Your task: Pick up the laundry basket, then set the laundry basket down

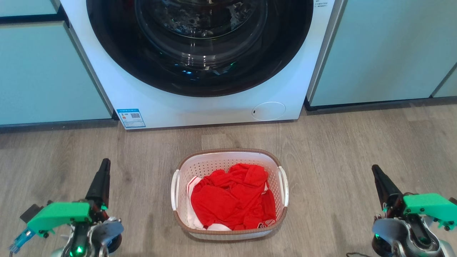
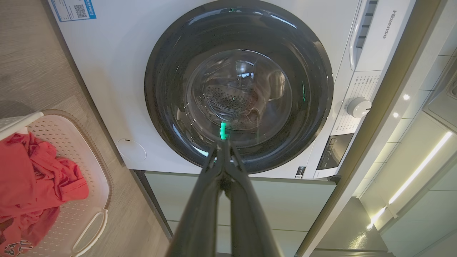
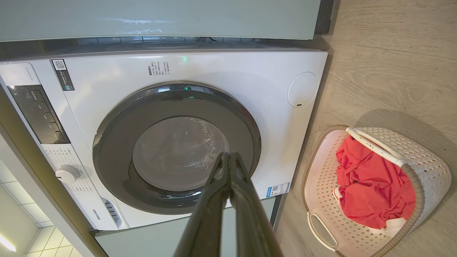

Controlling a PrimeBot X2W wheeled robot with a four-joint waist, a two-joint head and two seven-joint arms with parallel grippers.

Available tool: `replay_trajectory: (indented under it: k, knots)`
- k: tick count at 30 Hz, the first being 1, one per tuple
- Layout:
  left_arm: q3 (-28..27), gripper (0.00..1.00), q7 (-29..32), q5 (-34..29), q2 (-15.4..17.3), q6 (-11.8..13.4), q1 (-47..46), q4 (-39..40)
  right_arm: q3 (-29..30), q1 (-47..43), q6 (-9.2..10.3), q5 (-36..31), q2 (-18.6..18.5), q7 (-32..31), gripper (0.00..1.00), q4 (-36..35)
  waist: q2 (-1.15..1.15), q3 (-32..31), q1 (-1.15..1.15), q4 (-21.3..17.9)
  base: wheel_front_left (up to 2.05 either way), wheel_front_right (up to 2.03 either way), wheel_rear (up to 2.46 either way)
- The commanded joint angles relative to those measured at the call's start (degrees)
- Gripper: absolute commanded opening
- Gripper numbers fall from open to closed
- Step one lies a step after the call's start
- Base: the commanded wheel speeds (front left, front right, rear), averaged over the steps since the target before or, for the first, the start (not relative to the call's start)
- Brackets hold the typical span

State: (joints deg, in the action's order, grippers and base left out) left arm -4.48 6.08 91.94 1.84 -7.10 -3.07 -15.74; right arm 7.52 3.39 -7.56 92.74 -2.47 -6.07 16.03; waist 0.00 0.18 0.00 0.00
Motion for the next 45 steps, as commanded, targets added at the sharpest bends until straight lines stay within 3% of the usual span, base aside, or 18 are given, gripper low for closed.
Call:
replay_trajectory:
  k: [1,21,22,26,45]
  knots:
    - [-2.0,0.0,0.4,0.2,1.0,-0.4,-3.1,1.7,-1.0,2.8,0.08,-0.6,-0.4,-0.4,0.0,-2.0,0.0,0.0,0.0,0.0,0.0,0.0,0.0]
    - [-2.0,0.0,0.4,0.2,1.0,-0.4,-3.1,1.7,-1.0,2.8,0.08,-0.6,-0.4,-0.4,0.0,-2.0,0.0,0.0,0.0,0.0,0.0,0.0,0.0]
    - [0.0,1.0,0.0,0.0,-0.1,0.1,0.0,-0.2,0.0,0.0,0.0,0.0,0.0,0.0,1.0,0.2,0.0,0.0,0.0,0.0,0.0,0.0,0.0]
    - [0.3,1.0,-0.2,-0.1,-0.5,0.1,1.9,-2.8,-0.5,-1.5,0.0,0.0,0.5,0.2,1.0,3.0,0.0,0.0,0.0,0.0,0.0,0.0,0.0]
    - [1.2,1.0,-3.6,-5.5,-0.3,0.2,2.1,1.0,-2.9,-0.9,0.01,-6.2,0.3,3.5,1.0,1.1,0.0,0.1,0.0,-0.1,0.0,0.0,0.0]
